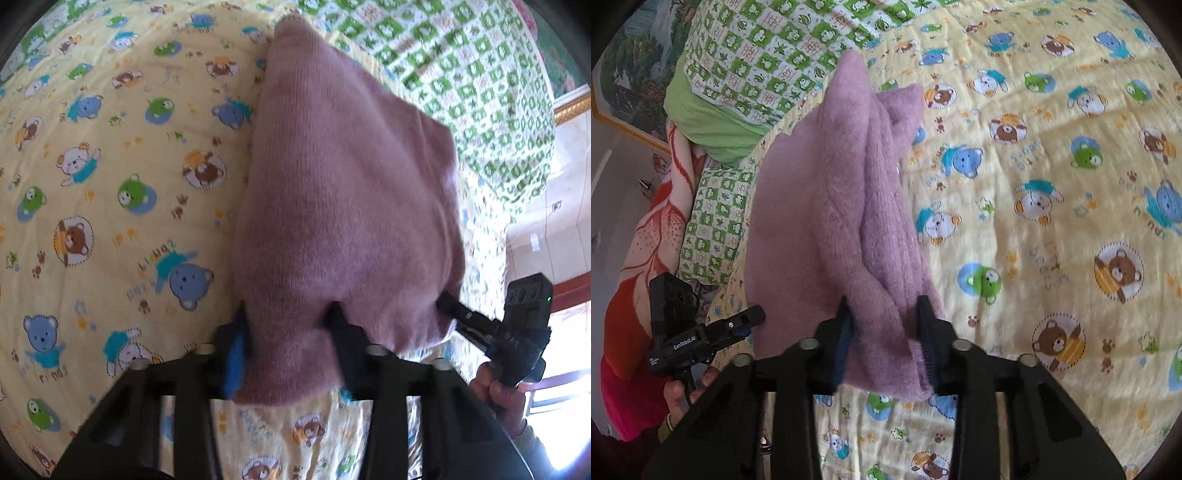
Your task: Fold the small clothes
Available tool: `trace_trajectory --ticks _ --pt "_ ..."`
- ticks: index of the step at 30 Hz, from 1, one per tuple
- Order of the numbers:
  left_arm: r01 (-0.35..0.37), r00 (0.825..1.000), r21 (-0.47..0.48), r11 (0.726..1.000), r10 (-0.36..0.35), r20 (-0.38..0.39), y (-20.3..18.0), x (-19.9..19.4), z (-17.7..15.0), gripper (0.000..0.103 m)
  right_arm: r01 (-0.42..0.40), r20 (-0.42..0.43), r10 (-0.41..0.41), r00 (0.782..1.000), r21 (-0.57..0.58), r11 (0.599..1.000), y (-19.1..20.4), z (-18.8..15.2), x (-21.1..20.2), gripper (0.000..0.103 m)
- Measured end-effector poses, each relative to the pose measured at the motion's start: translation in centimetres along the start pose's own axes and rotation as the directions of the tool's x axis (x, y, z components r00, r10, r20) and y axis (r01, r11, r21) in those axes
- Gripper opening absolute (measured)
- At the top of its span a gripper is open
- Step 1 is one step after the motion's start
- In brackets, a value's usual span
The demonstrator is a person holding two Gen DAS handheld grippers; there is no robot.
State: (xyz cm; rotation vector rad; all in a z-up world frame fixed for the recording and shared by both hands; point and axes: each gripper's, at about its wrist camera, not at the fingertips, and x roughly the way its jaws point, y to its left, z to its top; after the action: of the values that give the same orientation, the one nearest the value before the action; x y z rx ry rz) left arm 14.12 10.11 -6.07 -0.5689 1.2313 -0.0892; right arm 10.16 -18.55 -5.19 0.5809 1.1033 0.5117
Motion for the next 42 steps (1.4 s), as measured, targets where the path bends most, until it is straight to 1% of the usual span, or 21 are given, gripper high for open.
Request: trace_trajectory --ticks 1,2,4,5,7,8,10,12,14,17,20,22,25,27,28,29,33,37,38,42 --pt "-0.002 1.0 0.01 1.0 0.002 0.003 -0.1 -0.2 0.0 0.032 -0.012 -0.001 0.012 1.0 0.013 1.0 -0.1 -0.1 -0.2 0.022" --pt "0.0 1.0 0.018 1.0 0.0 0.002 -0.2 -0.3 0.0 0.031 -0.04 0.011 0.04 0.999 0.029 0.999 -0.1 -0.1 -0.7 0.02" --pt "-0.002 1.0 0.02 1.0 0.002 -0.01 -0.1 -0.2 0.0 0.031 -0.095 0.034 0.093 0.995 0.065 0.993 -0.3 0.0 -1.6 0.019" --pt "-0.006 1.0 0.017 1.0 0.006 -0.012 0.1 -0.1 -0.1 0.031 -0.093 0.034 0.09 0.995 0.075 0.993 -0.5 0.0 -1.8 0.018" --pt "-0.016 1.0 0.009 1.0 0.016 -0.012 0.4 0.4 -0.3 0.032 -0.027 0.021 0.026 0.999 0.039 0.999 -0.4 0.1 -1.4 0.018" --pt "-0.024 1.0 0.007 1.0 0.024 -0.013 0.5 0.7 -0.4 0.035 0.027 0.012 -0.027 1.0 -0.003 1.0 -0.1 0.1 -1.0 0.018" --pt "-0.051 0.999 0.012 0.999 0.051 -0.006 0.5 1.1 -0.6 0.041 0.096 0.008 -0.096 0.995 -0.059 0.994 0.3 -0.1 0.0 0.018" --pt "-0.067 0.998 0.024 0.997 0.067 0.012 0.3 1.1 -0.8 0.046 0.158 0.007 -0.158 0.987 -0.099 0.983 0.6 -0.2 1.1 0.021" --pt "-0.092 0.995 0.031 0.995 0.091 0.026 -0.1 0.9 -1.1 0.051 0.174 0.011 -0.174 0.985 -0.088 0.981 0.7 -0.1 1.3 0.024" --pt "-0.125 0.991 0.05 0.991 0.123 0.05 -0.6 0.1 -1.7 0.053 0.17 0.025 -0.169 0.985 -0.064 0.983 0.7 -0.2 0.4 0.034" --pt "-0.141 0.988 0.054 0.989 0.137 0.066 -1.0 -0.7 -2.8 0.053 0.203 0.046 -0.2 0.979 -0.083 0.976 1.0 -1.0 -0.8 0.039" --pt "-0.156 0.985 0.066 0.986 0.15 0.082 -1.3 -1.2 -3.5 0.054 0.216 0.047 -0.213 0.976 -0.075 0.974 0.9 -1.4 -1.4 0.044" --pt "-0.202 0.975 0.107 0.973 0.189 0.12 -2.0 -2.2 -5.0 0.06 0.241 0.068 -0.236 0.969 -0.082 0.967 1.1 -2.5 -2.4 0.047" --pt "-0.226 0.967 0.135 0.965 0.205 0.154 -2.6 -3.0 -6.2 0.061 0.257 0.091 -0.249 0.964 -0.098 0.961 1.5 -3.3 -3.2 0.053" --pt "-0.244 0.961 0.154 0.957 0.217 0.17 -3.1 -3.3 -6.9 0.065 0.259 0.104 -0.248 0.963 -0.107 0.96 1.7 -3.7 -3.6 0.054" --pt "-0.259 0.957 0.167 0.951 0.23 0.178 -3.4 -3.5 -7.4 0.07 0.257 0.123 -0.243 0.962 -0.116 0.959 2.0 -4.2 -4.0 0.058" --pt "-0.315 0.936 0.205 0.927 0.268 0.229 -4.6 -4.2 -9.6 0.075 0.268 0.185 -0.237 0.954 -0.163 0.95 3.3 -6.1 -5.3 0.078" --pt "-0.363 0.912 0.205 0.909 0.302 0.276 -4.4 -4.7 -11.2 0.081 0.28 0.205 -0.238 0.949 -0.206 0.938 4.3 -7.9 -5.5 0.081" --pt "-0.375 0.906 0.204 0.904 0.311 0.287 -4.2 -4.8 -11.7 0.081 0.285 0.211 -0.24 0.948 -0.218 0.934 4.6 -8.4 -5.5 0.083" --pt "-0.406 0.893 0.211 0.889 0.337 0.299 -3.6 -4.8 -13.1 0.081 0.3 0.225 -0.244 0.943 -0.263 0.917 5.4 -10.7 -5.2 0.087"
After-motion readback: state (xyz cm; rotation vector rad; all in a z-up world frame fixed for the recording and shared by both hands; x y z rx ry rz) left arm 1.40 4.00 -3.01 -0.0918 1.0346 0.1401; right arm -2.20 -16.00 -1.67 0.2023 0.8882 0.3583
